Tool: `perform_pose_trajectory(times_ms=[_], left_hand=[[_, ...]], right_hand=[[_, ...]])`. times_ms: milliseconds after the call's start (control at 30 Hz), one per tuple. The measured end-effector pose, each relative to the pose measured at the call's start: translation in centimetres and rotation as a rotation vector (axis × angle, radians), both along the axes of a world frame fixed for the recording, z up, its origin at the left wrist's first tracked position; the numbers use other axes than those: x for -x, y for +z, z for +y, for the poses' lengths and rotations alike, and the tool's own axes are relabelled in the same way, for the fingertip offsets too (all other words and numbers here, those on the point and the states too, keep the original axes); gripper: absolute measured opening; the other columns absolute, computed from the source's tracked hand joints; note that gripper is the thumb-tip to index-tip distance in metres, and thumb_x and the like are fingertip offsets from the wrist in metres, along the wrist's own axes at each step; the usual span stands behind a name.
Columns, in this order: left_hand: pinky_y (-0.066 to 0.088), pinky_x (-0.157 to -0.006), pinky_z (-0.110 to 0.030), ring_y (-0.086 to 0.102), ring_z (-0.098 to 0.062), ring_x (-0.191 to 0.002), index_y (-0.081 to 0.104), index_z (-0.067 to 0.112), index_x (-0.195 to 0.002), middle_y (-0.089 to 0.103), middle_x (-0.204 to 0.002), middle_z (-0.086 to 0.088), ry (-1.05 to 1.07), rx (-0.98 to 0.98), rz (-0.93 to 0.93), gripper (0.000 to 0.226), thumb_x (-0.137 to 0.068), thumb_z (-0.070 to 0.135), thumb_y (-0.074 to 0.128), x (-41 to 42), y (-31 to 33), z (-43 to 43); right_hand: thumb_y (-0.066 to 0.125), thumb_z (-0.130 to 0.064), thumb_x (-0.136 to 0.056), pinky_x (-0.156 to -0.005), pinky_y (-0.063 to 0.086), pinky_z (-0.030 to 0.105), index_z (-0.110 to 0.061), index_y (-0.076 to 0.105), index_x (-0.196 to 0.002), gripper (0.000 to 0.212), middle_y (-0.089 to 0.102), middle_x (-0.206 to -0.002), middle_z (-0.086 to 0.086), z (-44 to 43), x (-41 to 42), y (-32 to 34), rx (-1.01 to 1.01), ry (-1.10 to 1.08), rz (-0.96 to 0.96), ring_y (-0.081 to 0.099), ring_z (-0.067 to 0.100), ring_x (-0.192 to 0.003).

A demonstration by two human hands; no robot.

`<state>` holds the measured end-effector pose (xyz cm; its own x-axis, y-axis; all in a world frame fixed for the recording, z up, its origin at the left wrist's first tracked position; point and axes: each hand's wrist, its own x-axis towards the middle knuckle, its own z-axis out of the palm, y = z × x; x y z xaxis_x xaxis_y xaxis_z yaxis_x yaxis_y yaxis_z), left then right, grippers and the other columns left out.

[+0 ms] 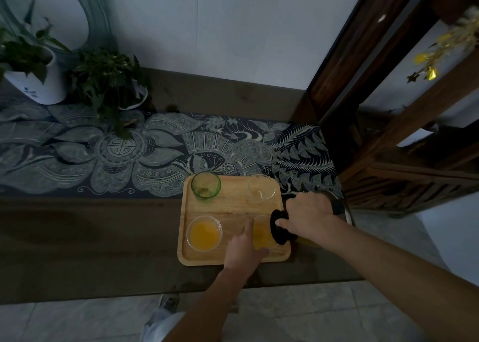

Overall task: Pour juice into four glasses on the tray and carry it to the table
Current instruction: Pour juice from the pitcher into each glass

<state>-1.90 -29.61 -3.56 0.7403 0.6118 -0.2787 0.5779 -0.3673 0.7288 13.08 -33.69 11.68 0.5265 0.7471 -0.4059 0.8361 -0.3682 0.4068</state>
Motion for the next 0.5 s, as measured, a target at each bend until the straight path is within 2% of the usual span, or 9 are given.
perform_pose_trajectory(times_ms=[133, 233, 400, 500], left_hand=[[0.052, -0.089, -0.035, 0.063, -0.027, -0.115, 0.016, 0.024, -0.158, 0.06, -0.139, -0.008, -0.013, -0.008, -0.001, 0.099, -0.083, 0.045, 0.076, -0.02, 0.11, -0.13], [0.054, -0.087, -0.035, 0.065, -0.027, -0.112, 0.015, 0.023, -0.158, 0.063, -0.135, -0.008, -0.018, -0.003, 0.003, 0.099, -0.083, 0.044, 0.076, 0.04, 0.13, -0.09], [0.054, -0.084, -0.036, 0.067, -0.027, -0.108, 0.015, 0.025, -0.157, 0.065, -0.131, -0.007, -0.008, 0.004, 0.009, 0.099, -0.081, 0.044, 0.076, 0.06, 0.43, -0.08], [0.055, -0.082, -0.036, 0.067, -0.027, -0.106, 0.016, 0.026, -0.157, 0.067, -0.128, -0.006, -0.005, 0.002, 0.011, 0.099, -0.081, 0.043, 0.077, 0.08, 0.52, -0.02]], right_hand=[[0.051, -0.07, -0.089, -0.061, 0.039, 0.033, -0.02, 0.066, -0.103, 0.054, 0.061, -0.091, 0.002, 0.06, -0.08, 0.18, 0.009, -0.008, 0.015, 0.064, 0.025, -0.092], [0.051, -0.071, -0.089, -0.06, 0.038, 0.034, -0.02, 0.066, -0.101, 0.054, 0.044, -0.074, -0.001, 0.08, -0.04, 0.18, 0.019, -0.018, 0.012, 0.06, 0.024, -0.083], [0.051, -0.071, -0.088, -0.06, 0.038, 0.033, -0.02, 0.066, -0.1, 0.055, 0.041, -0.071, -0.001, 0.19, -0.01, 0.04, 0.02, -0.022, 0.008, 0.057, 0.023, -0.08], [0.051, -0.072, -0.088, -0.06, 0.038, 0.034, -0.021, 0.066, -0.1, 0.055, 0.038, -0.069, -0.001, 0.13, -0.22, -0.13, 0.004, -0.023, 0.018, 0.063, 0.025, -0.089]])
